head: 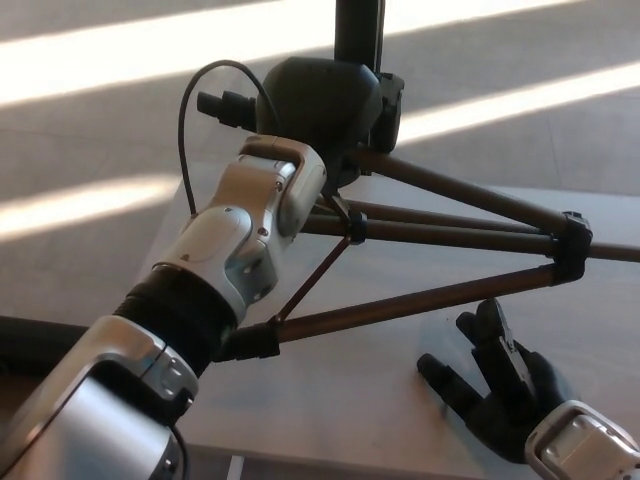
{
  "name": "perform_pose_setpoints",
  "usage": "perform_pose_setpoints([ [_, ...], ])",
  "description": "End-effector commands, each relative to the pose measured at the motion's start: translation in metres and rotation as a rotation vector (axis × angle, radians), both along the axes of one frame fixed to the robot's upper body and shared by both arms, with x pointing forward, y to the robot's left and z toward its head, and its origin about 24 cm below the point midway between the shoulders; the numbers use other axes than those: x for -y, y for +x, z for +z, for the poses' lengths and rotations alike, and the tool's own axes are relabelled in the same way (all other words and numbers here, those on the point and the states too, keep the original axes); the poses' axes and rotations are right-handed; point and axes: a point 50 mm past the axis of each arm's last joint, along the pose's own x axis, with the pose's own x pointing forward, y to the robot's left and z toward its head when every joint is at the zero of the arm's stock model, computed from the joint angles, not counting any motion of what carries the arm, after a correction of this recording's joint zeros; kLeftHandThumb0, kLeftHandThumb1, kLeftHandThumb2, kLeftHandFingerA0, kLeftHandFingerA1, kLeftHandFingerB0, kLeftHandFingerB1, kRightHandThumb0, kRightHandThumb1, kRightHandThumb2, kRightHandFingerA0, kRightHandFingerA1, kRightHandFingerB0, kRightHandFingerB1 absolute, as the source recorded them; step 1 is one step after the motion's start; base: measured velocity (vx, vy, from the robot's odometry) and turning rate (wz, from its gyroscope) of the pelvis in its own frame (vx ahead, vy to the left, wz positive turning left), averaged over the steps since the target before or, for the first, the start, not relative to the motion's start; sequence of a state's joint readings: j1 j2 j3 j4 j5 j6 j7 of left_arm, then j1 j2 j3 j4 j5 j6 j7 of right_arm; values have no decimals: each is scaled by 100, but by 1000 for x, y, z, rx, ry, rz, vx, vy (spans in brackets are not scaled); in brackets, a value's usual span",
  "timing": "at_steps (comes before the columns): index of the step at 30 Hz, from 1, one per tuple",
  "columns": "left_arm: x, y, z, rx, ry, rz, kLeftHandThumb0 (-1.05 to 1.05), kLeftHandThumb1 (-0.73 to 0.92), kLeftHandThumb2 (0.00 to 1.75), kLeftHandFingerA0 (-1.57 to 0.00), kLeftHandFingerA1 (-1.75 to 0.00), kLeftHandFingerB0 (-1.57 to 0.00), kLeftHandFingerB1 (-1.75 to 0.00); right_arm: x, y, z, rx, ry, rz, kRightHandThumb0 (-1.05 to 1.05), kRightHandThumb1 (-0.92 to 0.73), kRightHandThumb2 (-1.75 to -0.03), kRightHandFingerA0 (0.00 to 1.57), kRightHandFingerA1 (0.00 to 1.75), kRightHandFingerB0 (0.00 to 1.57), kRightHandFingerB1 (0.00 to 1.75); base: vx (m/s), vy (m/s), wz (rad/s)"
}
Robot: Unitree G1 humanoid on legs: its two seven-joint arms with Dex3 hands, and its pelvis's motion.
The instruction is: Use both hands of the robot to pick up the tripod lying in the middle of the desk and make it stand upright on the desk
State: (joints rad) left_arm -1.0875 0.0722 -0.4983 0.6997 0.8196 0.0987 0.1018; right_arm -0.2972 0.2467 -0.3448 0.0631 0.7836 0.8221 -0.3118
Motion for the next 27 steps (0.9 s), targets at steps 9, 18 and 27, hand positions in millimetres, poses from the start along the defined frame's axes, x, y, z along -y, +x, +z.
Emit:
perform_pose_setpoints([
  [9,9,-4,13,54,-100,-38,-15,65,90,-92,-168,-70,-136,8,20,-3,35,-24,-79,-97,-58,-87,0,1,10,3,0,0,0],
  [18,10,-7,3,7,-62,-24,-18,65,90,-87,-161,-74,-127,18,51,21,108,-98,-40,-79,-50,-75,0,0,0,0,0,0,0],
  [27,11,-8,1,27,-71,-33,-18,63,87,-85,-175,-70,-144,22,65,30,90,-147,-90,-41,-66,-59,12,52,2,27,0,0,0],
])
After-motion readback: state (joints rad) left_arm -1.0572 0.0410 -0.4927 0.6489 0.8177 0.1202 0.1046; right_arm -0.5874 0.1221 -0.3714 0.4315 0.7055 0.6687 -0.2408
